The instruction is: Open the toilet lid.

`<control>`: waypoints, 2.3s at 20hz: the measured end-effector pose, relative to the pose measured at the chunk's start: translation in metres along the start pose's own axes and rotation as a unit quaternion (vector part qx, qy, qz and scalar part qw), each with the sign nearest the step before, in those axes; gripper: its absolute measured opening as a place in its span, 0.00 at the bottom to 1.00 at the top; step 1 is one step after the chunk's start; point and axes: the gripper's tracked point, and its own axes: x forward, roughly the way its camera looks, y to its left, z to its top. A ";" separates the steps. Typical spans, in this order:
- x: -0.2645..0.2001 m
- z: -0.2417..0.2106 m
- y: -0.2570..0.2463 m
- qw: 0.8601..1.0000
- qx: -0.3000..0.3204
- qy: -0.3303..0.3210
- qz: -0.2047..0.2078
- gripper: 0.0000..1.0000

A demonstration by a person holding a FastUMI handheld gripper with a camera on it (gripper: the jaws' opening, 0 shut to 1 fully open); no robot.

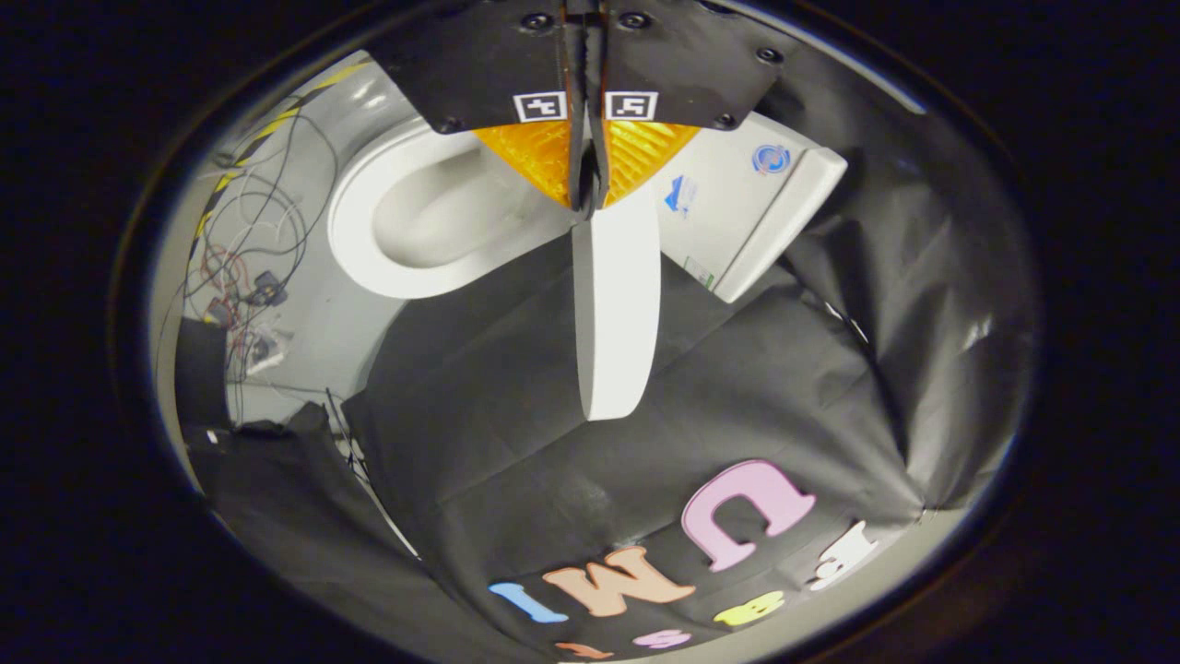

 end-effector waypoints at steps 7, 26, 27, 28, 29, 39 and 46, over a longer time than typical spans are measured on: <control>-0.001 0.002 0.040 0.997 -0.067 -0.023 0.002 0.01; 0.014 -0.013 0.131 0.979 -0.200 -0.044 -0.001 0.01; 0.015 -0.016 0.137 0.978 -0.206 -0.045 -0.006 0.01; 0.016 -0.019 0.142 0.975 -0.218 -0.044 -0.010 0.01; 0.017 -0.023 0.146 0.973 -0.228 -0.041 -0.014 0.01; 0.027 -0.045 0.189 0.967 -0.240 -0.083 0.022 0.08; 0.029 -0.051 0.200 0.962 -0.260 -0.079 0.013 0.08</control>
